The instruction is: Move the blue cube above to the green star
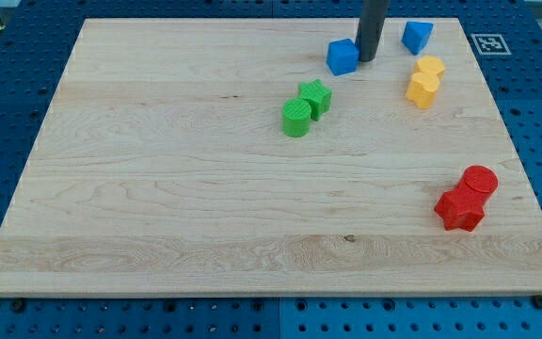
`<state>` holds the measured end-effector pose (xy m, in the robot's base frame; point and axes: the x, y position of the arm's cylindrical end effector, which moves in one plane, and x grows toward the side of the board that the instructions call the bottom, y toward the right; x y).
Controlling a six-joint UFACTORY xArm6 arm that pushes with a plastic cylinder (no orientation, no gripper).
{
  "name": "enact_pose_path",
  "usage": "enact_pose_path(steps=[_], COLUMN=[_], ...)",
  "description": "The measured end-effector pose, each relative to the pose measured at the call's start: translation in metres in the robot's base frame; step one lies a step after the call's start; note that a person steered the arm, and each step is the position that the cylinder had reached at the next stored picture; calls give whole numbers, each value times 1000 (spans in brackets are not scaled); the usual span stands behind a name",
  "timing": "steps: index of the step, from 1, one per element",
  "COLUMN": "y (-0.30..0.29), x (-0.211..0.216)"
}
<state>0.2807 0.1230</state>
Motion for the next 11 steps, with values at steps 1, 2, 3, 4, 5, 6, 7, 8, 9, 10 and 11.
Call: enact_pose_path(steps=[1,2,3,4,5,6,7,8,9,10,11], y=[-25,-52,-84,-116,-139,-139,-125,-120,-120,-119,-116], x=[0,-9,-12,-12,-12,-14,-28,-30,-22,-6,9])
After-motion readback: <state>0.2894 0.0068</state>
